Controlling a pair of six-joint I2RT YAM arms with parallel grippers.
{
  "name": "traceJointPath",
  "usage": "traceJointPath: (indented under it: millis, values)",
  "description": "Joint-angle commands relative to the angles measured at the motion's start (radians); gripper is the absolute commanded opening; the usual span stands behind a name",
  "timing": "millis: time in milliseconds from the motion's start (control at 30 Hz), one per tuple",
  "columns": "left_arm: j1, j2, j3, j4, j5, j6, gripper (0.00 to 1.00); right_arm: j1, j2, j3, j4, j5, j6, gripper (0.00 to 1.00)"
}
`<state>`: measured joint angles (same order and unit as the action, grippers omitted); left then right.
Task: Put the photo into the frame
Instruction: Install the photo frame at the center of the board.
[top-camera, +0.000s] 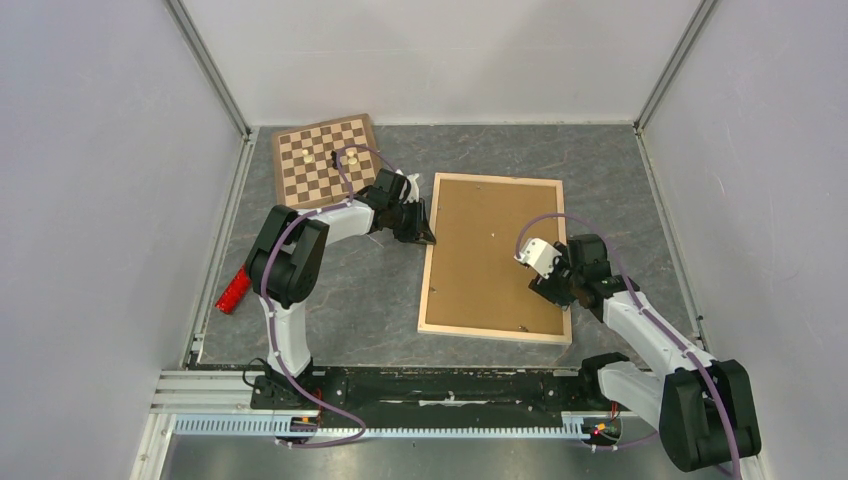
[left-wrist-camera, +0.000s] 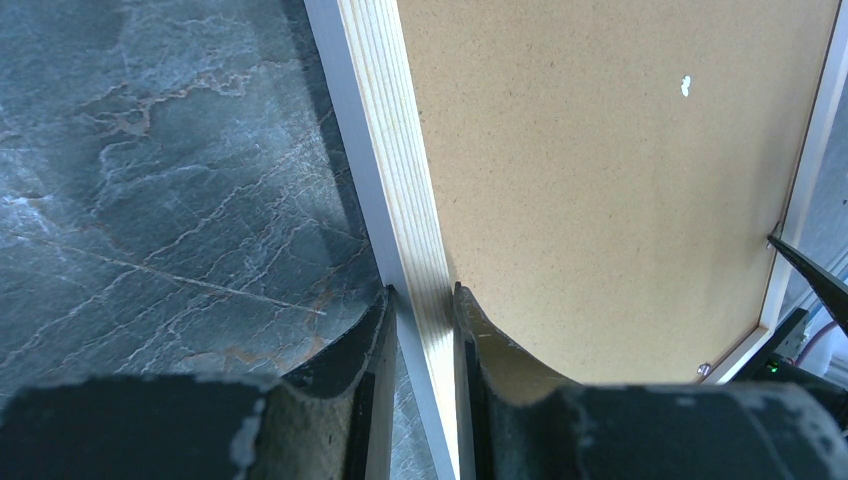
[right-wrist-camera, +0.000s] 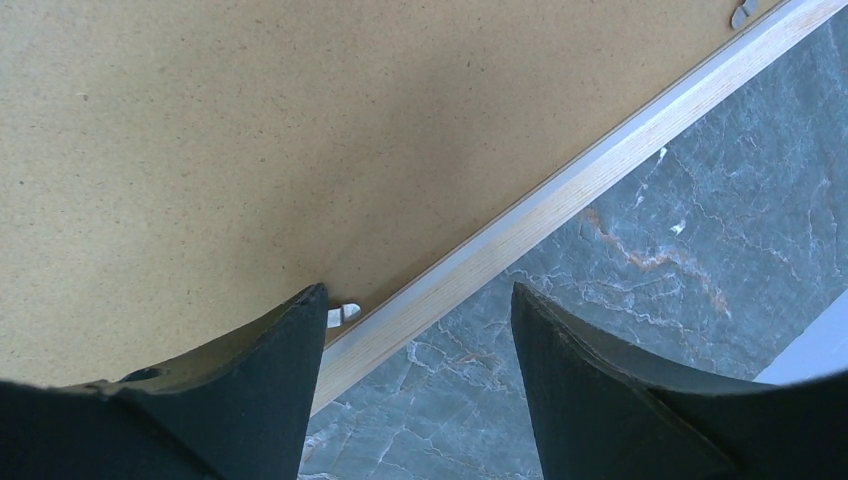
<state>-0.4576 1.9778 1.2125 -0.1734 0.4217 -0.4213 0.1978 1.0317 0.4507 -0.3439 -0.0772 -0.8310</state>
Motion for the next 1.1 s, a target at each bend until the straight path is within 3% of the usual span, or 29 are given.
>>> traceJointPath:
  millis: [0, 733, 1067]
  values:
    - [0.010, 0.027, -0.033, -0.146, -0.029, 0.021, 0.02, -0.012, -0.005, -0.010, 0.004, 0.037, -0.003, 0.70]
    - [0.010, 0.028, -0.033, -0.144, -0.034, 0.016, 0.02, -0.020, -0.049, -0.011, -0.050, 0.027, 0.005, 0.70]
    - [0.010, 0.034, -0.030, -0.144, -0.032, 0.013, 0.02, -0.025, -0.028, 0.046, 0.017, 0.033, 0.098, 0.70]
